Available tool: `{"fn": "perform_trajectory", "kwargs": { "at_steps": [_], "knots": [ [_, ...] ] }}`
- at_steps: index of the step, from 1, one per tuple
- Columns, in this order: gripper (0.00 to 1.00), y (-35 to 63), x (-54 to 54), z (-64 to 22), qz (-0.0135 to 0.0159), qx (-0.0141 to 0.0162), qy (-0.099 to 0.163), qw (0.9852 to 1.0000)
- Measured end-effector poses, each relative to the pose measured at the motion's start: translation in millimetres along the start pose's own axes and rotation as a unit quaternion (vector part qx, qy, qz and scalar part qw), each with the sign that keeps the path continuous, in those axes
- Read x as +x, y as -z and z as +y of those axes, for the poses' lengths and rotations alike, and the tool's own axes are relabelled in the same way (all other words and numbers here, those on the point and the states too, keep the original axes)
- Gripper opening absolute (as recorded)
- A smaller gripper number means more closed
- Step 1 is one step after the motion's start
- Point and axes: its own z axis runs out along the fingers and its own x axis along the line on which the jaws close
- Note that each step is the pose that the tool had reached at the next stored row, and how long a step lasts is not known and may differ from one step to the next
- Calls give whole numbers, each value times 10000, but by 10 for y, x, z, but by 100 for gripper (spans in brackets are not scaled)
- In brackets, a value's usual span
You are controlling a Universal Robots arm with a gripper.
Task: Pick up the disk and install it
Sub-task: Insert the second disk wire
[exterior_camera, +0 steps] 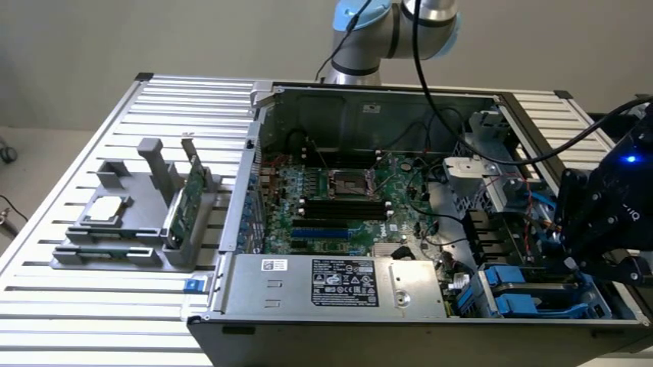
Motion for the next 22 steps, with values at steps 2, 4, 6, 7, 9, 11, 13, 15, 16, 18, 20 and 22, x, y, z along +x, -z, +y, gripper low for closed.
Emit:
{"fn": "perform_trajectory", "kwargs": {
  "at_steps": [2,4,6,7,9,11,13,15,16,18,20,22],
  "knots": [
    [11,-1,0,1,2,0,0,10000],
    [11,30,0,0,11,0,0,10000],
    [11,117,1,-2,6,1,0,10000],
    [11,156,1,-4,7,3,0,10000],
    [11,224,1,-6,5,5,0,10000],
    [11,292,2,-8,5,6,0,10000],
    [11,356,2,-10,5,7,0,10000],
    [11,412,3,-12,6,8,0,10000],
    [11,440,3,-15,8,8,1,10000],
    [12,484,3,-29,13,9,1,10000],
    [18,506,2,-62,22,9,1,10000],
    [24,511,-2,-120,31,10,1,10000]
  ]
}}
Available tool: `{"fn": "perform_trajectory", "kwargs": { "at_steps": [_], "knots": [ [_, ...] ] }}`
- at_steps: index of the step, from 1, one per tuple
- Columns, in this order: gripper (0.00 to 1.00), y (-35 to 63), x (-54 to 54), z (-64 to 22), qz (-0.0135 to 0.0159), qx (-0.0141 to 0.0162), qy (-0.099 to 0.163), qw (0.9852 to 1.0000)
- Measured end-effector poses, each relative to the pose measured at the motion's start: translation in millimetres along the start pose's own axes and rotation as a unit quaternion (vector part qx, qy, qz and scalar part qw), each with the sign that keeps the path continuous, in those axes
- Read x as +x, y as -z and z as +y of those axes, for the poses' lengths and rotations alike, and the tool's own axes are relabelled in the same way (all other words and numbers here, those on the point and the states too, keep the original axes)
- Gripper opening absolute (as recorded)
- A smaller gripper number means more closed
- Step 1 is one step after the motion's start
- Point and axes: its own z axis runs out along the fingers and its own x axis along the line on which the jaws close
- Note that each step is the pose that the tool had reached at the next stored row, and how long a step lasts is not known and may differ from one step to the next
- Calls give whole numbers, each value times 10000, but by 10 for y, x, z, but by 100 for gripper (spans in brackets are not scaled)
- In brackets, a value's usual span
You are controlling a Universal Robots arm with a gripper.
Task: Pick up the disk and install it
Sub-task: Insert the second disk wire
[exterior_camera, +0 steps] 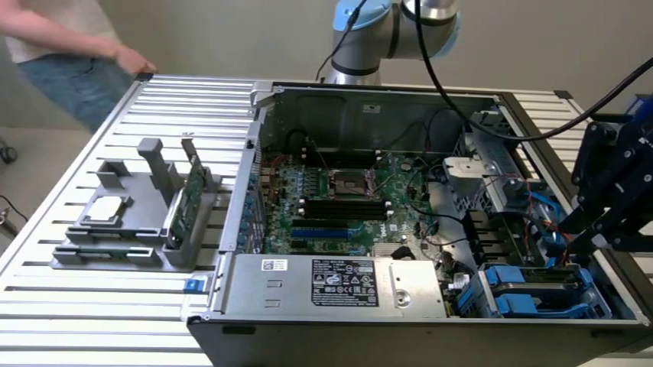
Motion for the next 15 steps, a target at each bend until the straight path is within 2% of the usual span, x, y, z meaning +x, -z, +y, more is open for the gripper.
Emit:
{"fn": "perform_trajectory", "kwargs": {
  "at_steps": [1,5,8,15],
  "knots": [
    [31,0,-2,-32,5,0,0,10000],
    [31,-4,-7,-137,26,1,1,10000],
    [31,-12,-8,-144,44,-11,3,10000],
    [31,-78,-13,-143,92,-117,5,9999]
  ]
}}
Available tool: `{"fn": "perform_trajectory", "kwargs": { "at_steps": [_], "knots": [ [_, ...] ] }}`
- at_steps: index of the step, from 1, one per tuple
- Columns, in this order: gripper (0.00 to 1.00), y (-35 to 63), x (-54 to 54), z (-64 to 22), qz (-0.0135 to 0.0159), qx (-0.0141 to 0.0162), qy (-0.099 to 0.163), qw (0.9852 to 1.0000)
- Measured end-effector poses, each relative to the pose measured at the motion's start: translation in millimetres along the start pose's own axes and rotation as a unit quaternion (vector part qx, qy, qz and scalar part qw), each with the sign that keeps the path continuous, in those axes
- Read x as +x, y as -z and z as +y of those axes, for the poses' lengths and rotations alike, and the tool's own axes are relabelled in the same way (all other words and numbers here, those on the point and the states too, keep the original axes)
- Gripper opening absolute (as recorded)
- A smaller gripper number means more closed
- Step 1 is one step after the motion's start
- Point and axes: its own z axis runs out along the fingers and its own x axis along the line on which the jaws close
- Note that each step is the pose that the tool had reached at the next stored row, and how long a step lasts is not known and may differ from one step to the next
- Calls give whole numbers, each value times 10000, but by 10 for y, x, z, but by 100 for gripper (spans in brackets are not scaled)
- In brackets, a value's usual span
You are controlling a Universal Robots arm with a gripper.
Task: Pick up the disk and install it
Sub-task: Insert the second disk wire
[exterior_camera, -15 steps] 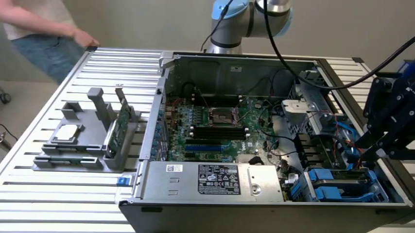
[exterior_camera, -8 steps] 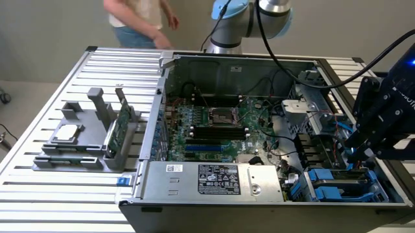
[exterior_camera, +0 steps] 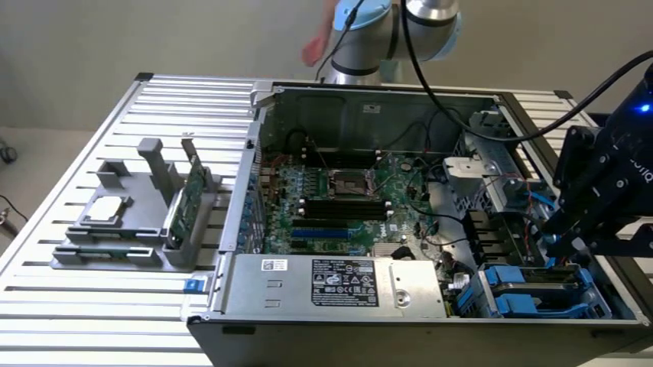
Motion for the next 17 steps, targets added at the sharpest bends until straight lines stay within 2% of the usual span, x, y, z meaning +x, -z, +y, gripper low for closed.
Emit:
{"fn": "perform_trajectory", "kwargs": {
  "at_steps": [7,14,16,17],
  "knots": [
    [31,-60,-5,-6,62,-92,4,9999],
    [31,-106,-23,-15,190,-110,5,9998],
    [29,-115,-31,-16,224,-110,5,9997],
    [22,-121,-35,-16,243,-110,5,9996]
  ]
}}
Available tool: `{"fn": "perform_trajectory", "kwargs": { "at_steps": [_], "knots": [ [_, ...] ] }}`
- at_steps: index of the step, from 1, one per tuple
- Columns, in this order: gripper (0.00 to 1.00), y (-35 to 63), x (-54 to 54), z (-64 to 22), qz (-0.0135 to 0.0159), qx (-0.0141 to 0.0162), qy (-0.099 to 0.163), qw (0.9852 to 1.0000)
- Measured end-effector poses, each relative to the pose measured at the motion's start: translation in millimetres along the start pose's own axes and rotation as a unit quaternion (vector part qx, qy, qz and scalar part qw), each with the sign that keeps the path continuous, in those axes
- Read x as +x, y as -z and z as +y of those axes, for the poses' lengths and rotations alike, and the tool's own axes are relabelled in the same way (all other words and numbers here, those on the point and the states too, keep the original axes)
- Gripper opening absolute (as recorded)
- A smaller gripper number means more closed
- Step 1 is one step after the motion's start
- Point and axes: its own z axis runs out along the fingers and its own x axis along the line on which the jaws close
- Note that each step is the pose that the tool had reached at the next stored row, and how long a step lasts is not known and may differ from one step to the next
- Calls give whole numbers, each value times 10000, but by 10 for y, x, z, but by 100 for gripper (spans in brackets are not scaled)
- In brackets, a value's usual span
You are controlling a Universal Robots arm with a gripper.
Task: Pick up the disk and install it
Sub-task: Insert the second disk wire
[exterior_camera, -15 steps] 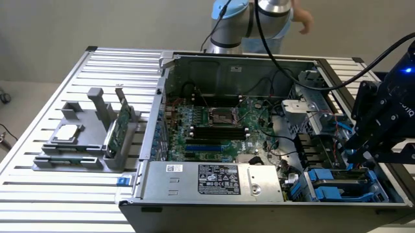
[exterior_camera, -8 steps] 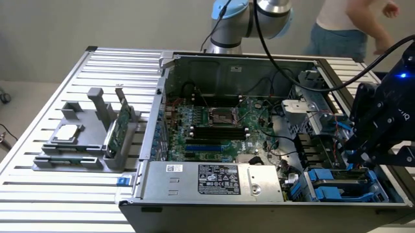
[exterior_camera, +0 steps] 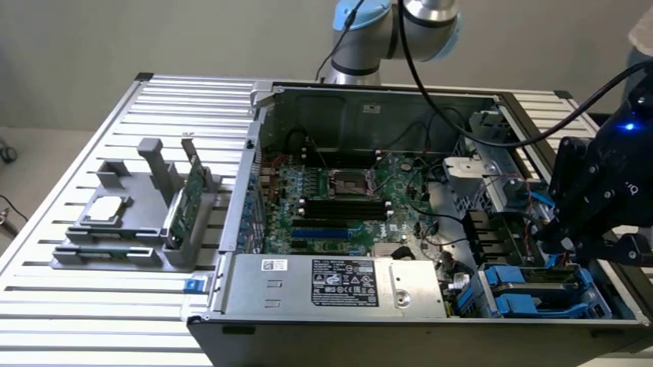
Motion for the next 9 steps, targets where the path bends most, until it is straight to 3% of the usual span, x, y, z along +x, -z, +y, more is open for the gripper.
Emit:
{"fn": "perform_trajectory", "kwargs": {
  "at_steps": [2,7,9],
  "knots": [
    [16,-7,-8,-1,35,1,-1,10000],
    [16,-21,-51,-3,121,5,-2,9999],
    [16,-29,-74,-2,141,6,-2,9999]
  ]
}}
